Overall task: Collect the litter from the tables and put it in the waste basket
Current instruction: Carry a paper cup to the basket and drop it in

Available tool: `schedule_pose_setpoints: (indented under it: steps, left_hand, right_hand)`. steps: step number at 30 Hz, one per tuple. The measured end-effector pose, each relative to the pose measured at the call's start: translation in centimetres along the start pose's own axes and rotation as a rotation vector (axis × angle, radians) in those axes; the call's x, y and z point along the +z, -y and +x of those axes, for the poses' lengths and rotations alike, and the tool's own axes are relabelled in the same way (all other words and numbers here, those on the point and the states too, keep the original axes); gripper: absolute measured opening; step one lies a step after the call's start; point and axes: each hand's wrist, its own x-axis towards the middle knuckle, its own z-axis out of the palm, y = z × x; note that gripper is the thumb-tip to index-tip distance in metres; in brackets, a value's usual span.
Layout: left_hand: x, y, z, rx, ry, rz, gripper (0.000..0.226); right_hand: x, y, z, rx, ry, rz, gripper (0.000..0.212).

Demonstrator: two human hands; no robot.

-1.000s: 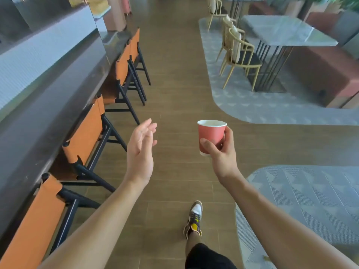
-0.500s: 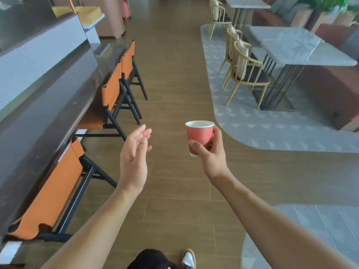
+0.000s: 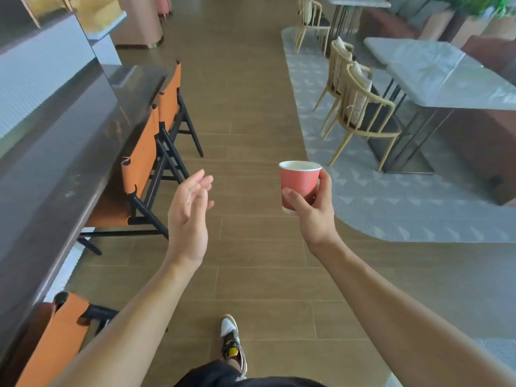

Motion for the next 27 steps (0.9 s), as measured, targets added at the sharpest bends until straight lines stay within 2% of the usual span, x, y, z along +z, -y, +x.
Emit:
schedule_pose_setpoints:
  steps: [5,14,21,27]
  left_hand:
    - [-0.7,1.8,12.2,0.001,0.021,0.017,0.052]
    - [0.3,5.5,28.3,0.014,0.034,0.042,0.046]
    - [4.5,10.5,41.8,0.032,0.032,0.052,0.038]
    - [10.0,13.2,55.6,0.044,-0.004,0.061,0.040]
  right_hand:
    - [5.5,-0.9,10.0,-0.004,-0.043,-0.005,0.070]
    - [10.9,-2.8,24.4,-0.011,-0.090,0.014,0.070]
    - [12.4,-5.7,39.1,0.003,-0.082,0.032,0.069]
    - [13.5,-5.5,54.8,-0.005,-0.047,0.022,0.069]
